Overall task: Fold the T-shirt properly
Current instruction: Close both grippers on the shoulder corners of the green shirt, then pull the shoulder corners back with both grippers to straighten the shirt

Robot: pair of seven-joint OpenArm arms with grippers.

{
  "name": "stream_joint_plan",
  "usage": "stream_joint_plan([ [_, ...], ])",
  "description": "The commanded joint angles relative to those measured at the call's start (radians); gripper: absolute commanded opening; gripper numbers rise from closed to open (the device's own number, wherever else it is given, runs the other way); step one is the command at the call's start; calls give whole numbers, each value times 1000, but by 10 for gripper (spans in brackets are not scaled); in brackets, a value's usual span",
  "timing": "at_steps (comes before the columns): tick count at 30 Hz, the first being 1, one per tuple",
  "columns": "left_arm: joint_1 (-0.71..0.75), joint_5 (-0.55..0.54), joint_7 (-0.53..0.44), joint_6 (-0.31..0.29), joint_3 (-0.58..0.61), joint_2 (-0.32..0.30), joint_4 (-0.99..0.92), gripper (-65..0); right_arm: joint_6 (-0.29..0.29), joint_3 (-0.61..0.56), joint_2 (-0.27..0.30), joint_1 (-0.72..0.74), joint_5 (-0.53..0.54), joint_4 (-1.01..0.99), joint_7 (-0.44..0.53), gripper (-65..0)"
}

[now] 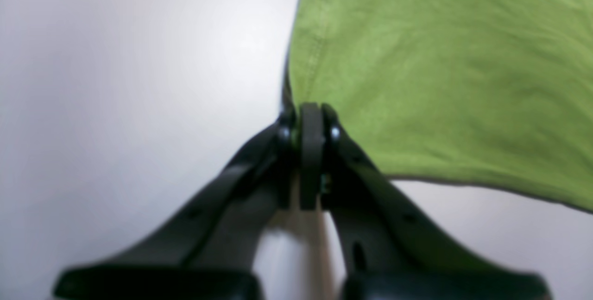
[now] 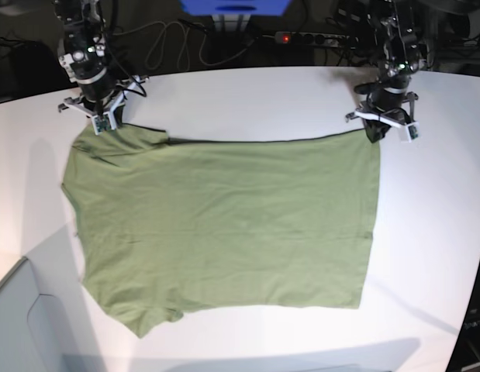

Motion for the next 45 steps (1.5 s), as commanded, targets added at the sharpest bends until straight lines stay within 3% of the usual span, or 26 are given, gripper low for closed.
stream_joint_plan([
  [1, 15, 3, 18, 4, -4, -10, 20, -650, 8, 2, 7, -37, -34, -26, -157, -649],
  [18, 164, 3, 18, 7, -6, 0, 221, -650, 8, 89, 25, -189, -34, 316, -157, -648],
  [30, 315, 3, 18, 8, -6, 1, 303, -650, 8, 92, 25, -206, -34, 333, -157, -648],
  [45, 362, 6, 18, 8, -6, 1, 300, -650, 8, 100, 42, -201, -34, 333, -157, -648],
])
